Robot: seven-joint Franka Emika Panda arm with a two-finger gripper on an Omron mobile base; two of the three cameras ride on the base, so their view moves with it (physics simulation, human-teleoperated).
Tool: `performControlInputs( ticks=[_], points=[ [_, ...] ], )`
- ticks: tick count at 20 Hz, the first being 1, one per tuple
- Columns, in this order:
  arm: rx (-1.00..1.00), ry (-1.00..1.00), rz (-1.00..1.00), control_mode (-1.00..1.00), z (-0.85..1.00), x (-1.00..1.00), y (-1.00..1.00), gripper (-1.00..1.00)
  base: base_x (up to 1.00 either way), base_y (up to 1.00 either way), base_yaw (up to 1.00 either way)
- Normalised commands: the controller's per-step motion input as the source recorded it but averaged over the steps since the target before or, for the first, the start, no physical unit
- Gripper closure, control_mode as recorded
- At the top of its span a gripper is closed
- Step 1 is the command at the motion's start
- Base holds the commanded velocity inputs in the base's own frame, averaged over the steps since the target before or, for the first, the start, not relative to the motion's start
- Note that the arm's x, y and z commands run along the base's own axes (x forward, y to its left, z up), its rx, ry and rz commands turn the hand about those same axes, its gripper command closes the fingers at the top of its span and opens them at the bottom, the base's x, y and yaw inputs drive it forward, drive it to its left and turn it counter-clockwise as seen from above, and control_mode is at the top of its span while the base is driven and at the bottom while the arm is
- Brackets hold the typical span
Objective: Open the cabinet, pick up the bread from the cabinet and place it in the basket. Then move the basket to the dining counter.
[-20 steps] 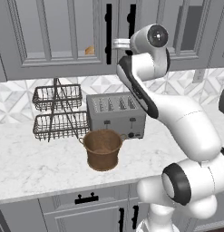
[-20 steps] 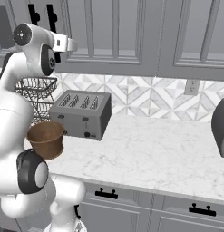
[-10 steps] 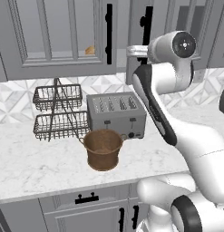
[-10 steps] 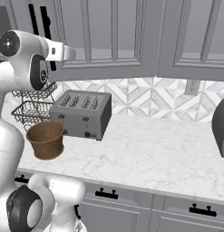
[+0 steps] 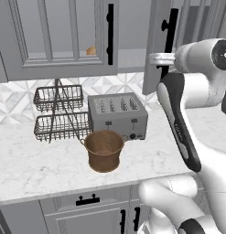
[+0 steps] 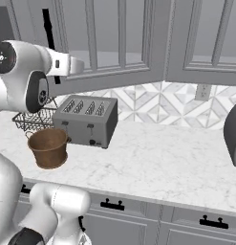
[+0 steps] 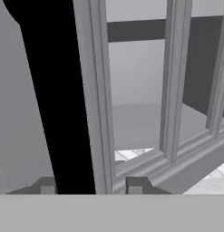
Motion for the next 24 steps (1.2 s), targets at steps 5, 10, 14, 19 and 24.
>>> performControlInputs(
  ticks=[5, 10, 14, 19, 24],
  points=[
    [-0.24, 0.0, 0.0, -1.0, 0.05, -1.0, 0.46, -1.0, 0.0, 0.0, 0.0],
    [-0.52, 0.04, -0.1, -1.0, 0.09, -0.33, 1.0, -1.0, 0.0, 0.0, 0.0],
    [-0.46, 0.15, -0.2, -1.0, 0.1, 0.75, 0.96, -1.0, 0.0, 0.0, 0.0],
    [-0.28, 0.24, -0.18, -1.0, 0.0, 1.0, 0.31, -1.0, 0.0, 0.0, 0.0],
    [-0.22, 0.25, -0.15, -1.0, -0.08, 1.0, 0.0, -1.0, 0.0, 0.0, 0.0]
  ],
)
